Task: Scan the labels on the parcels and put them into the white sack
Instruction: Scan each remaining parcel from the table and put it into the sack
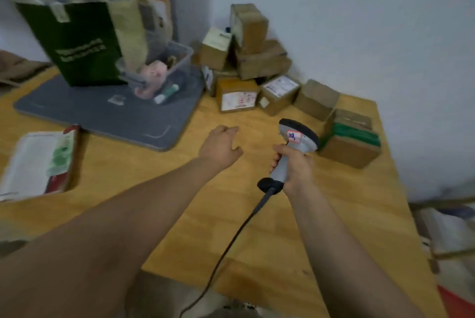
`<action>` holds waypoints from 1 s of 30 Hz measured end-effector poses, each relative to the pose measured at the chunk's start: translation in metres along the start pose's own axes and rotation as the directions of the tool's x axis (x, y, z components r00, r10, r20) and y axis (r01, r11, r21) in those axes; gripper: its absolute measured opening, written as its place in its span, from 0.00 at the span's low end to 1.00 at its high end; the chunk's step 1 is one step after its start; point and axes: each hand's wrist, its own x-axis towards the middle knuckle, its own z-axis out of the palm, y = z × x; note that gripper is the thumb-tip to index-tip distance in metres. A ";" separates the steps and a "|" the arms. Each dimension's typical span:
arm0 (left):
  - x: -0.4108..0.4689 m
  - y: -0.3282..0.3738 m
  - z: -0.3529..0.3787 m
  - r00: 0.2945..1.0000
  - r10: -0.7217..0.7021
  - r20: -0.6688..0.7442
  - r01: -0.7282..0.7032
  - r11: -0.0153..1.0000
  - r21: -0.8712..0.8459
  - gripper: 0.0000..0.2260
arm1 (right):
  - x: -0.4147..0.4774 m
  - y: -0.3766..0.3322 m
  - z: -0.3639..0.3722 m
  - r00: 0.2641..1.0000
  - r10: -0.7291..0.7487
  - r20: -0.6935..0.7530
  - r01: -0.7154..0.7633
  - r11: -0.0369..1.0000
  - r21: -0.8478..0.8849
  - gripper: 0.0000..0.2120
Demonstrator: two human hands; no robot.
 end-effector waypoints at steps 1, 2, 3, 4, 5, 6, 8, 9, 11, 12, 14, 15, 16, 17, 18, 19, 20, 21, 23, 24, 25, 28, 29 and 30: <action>0.013 0.026 0.015 0.999 0.038 0.039 -0.038 0.999 0.018 0.28 | 0.010 -0.011 -0.023 0.999 0.004 -0.045 -0.002 0.999 0.035 0.07; 0.026 0.051 0.031 0.994 0.072 0.076 -0.076 0.996 0.044 0.28 | 0.019 -0.020 -0.046 0.996 0.015 -0.083 -0.009 0.998 0.065 0.07; 0.038 0.074 0.047 0.989 0.104 0.110 -0.112 0.991 0.068 0.28 | 0.028 -0.027 -0.067 0.993 0.029 -0.115 -0.018 0.996 0.089 0.07; 0.050 0.097 0.063 0.981 0.134 0.143 -0.147 0.986 0.085 0.28 | 0.035 -0.033 -0.087 0.989 0.040 -0.146 -0.024 0.993 0.112 0.08; 0.061 0.118 0.078 0.972 0.160 0.175 -0.179 0.979 0.099 0.28 | 0.042 -0.038 -0.106 0.983 0.045 -0.178 -0.021 0.991 0.135 0.08; 0.073 0.139 0.094 0.962 0.181 0.205 -0.207 0.972 0.112 0.29 | 0.048 -0.042 -0.123 0.976 0.045 -0.211 -0.011 0.987 0.160 0.08; 0.093 0.176 0.122 0.944 0.220 0.247 -0.258 0.957 0.133 0.28 | 0.056 -0.046 -0.154 0.967 0.050 -0.249 0.002 0.979 0.202 0.08; 0.103 0.193 0.136 0.933 0.240 0.268 -0.286 0.947 0.145 0.29 | 0.059 -0.046 -0.168 0.966 0.050 -0.252 0.006 0.976 0.216 0.08; 0.123 0.224 0.159 0.907 0.282 0.313 -0.351 0.917 0.189 0.36 | 0.065 -0.045 -0.192 0.966 0.048 -0.255 0.012 0.974 0.228 0.07; 0.133 0.237 0.170 0.894 0.295 0.338 -0.381 0.896 0.227 0.40 | 0.067 -0.044 -0.202 0.965 0.048 -0.259 0.015 0.972 0.234 0.06; 0.153 0.258 0.186 0.877 0.286 0.386 -0.417 0.851 0.318 0.48 | 0.073 -0.043 -0.217 0.965 0.049 -0.259 0.018 0.969 0.248 0.05; 0.162 0.265 0.193 0.874 0.266 0.407 -0.419 0.837 0.352 0.50 | 0.075 -0.042 -0.223 0.966 0.048 -0.254 0.018 0.968 0.252 0.05; 0.170 0.269 0.199 0.873 0.240 0.425 -0.410 0.833 0.372 0.51 | 0.077 -0.042 -0.228 0.967 0.046 -0.249 0.019 0.967 0.254 0.05; 0.176 0.271 0.204 0.874 0.212 0.437 -0.394 0.835 0.384 0.53 | 0.079 -0.041 -0.233 0.969 0.044 -0.243 0.020 0.967 0.255 0.05; 0.180 0.273 0.208 0.878 0.190 0.440 -0.380 0.834 0.399 0.53 | 0.081 -0.041 -0.237 0.970 0.044 -0.240 0.019 0.967 0.255 0.06; 0.184 0.273 0.211 0.883 0.182 0.433 -0.377 0.824 0.423 0.54 | 0.082 -0.041 -0.241 0.970 0.046 -0.238 0.017 0.967 0.255 0.06; 0.187 0.274 0.213 0.887 0.192 0.419 -0.389 0.800 0.457 0.54 | 0.084 -0.042 -0.245 0.969 0.047 -0.241 0.016 0.967 0.255 0.06; 0.189 0.275 0.213 0.887 0.209 0.412 -0.410 0.766 0.495 0.54 | 0.085 -0.042 -0.248 0.968 0.050 -0.246 0.015 0.966 0.256 0.06; 0.186 0.275 0.208 0.879 0.204 0.432 -0.440 0.698 0.565 0.53 | 0.087 -0.043 -0.253 0.963 0.062 -0.263 0.010 0.965 0.262 0.06; 0.180 0.273 0.205 0.875 0.189 0.446 -0.446 0.672 0.591 0.51 | 0.086 -0.042 -0.254 0.960 0.067 -0.273 0.007 0.965 0.263 0.05; 0.172 0.268 0.202 0.871 0.190 0.453 -0.457 0.652 0.605 0.48 | 0.085 -0.041 -0.256 0.957 0.071 -0.281 0.006 0.965 0.264 0.05; 0.134 0.230 0.189 0.844 0.345 0.410 -0.535 0.594 0.601 0.45 | 0.079 -0.042 -0.258 0.953 0.067 -0.295 0.021 0.958 0.284 0.05; 0.118 0.212 0.182 0.827 0.407 0.387 -0.561 0.579 0.591 0.45 | 0.078 -0.042 -0.259 0.952 0.065 -0.298 0.027 0.955 0.294 0.06; 0.102 0.193 0.174 0.812 0.453 0.367 -0.581 0.575 0.576 0.43 | 0.076 -0.043 -0.259 0.949 0.066 -0.308 0.031 0.954 0.299 0.07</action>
